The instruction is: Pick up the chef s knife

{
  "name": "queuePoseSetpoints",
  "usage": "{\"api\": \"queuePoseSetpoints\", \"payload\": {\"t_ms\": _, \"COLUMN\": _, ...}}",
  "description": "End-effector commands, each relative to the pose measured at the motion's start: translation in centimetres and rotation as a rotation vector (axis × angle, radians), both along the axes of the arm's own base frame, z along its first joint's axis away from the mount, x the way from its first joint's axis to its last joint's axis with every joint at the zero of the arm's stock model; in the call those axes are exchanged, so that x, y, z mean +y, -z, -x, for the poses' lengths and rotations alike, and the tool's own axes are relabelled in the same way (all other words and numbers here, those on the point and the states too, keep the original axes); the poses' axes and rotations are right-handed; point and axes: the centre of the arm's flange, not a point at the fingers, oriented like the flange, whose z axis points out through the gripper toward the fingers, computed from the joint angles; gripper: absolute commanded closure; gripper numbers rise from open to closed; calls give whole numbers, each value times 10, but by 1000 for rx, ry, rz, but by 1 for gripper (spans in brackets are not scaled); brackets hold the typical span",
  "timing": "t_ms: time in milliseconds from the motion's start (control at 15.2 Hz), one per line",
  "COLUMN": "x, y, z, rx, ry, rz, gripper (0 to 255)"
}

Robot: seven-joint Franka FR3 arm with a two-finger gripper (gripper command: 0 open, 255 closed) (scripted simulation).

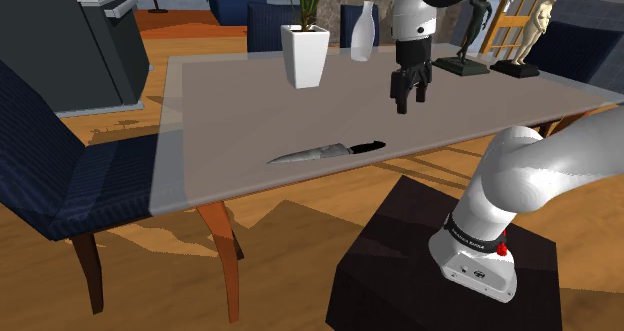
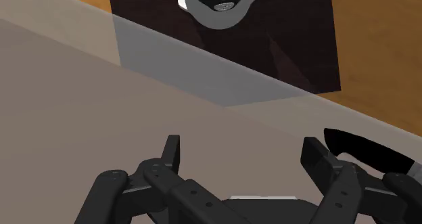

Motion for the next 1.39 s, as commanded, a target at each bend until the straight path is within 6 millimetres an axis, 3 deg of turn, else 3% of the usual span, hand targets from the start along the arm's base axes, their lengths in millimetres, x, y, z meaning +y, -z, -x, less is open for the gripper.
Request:
{"api": "queuePoseSetpoints", "payload": {"t_ms": 0, "x": 0, "y": 0, "z": 0, "rx": 0, "ry": 0, "rz": 0, "gripper": 0}}
{"api": "queuePoseSetpoints", "payload": {"t_ms": 462, "x": 82, "y": 16, "z": -45, "rx": -47, "ry": -482, "rz": -37, "gripper": 0}}
{"api": "queuePoseSetpoints", "payload": {"t_ms": 924, "x": 175, "y": 28, "z": -47, "rx": -93, "ry": -964, "rz": -73, "gripper": 0}}
{"api": "queuePoseSetpoints", "payload": {"t_ms": 1320, "x": 181, "y": 55, "z": -45, "rx": -96, "ry": -992, "rz": -76, "gripper": 0}}
